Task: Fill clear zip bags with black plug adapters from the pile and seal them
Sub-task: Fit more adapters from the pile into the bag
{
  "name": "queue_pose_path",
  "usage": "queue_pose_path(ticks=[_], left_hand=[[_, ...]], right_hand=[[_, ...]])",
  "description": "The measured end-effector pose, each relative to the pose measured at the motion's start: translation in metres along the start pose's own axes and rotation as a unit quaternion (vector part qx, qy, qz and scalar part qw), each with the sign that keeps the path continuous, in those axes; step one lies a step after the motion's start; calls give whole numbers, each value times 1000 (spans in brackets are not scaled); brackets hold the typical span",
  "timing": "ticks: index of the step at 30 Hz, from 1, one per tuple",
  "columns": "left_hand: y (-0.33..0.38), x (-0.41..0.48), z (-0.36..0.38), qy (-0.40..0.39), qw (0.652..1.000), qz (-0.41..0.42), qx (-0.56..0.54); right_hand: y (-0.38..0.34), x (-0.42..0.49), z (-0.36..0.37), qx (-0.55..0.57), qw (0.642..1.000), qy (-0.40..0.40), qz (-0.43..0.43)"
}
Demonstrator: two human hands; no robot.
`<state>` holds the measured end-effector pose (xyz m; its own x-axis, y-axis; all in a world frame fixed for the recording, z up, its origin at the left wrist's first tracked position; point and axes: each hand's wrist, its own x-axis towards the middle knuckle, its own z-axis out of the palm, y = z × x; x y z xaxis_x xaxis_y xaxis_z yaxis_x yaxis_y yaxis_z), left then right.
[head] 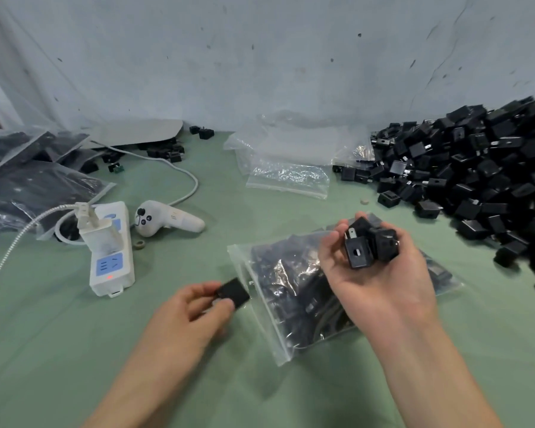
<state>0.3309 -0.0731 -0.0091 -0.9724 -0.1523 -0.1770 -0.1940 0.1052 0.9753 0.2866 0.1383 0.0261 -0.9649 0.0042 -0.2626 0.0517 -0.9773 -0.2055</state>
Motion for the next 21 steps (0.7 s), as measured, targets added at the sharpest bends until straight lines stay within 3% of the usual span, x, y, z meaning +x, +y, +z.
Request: queue_pose_path(ticks=[4, 11, 14, 17, 21], left_hand=[[1, -2, 34, -103, 994, 32, 33], [-2, 2, 49, -78, 996, 37, 37], [2, 1, 44, -119, 992, 17, 32], [0, -3, 52, -130, 985, 78, 77], [1, -7, 58, -130, 991, 25, -10]], right_hand=[[-1, 3, -4, -10, 1000, 2, -2], [4, 1, -3, -29, 1000, -8, 5], [5, 0, -1, -35, 999, -9, 5], [8, -1, 0, -43, 999, -13, 8], [12, -2, 0, -60, 998, -12, 10]])
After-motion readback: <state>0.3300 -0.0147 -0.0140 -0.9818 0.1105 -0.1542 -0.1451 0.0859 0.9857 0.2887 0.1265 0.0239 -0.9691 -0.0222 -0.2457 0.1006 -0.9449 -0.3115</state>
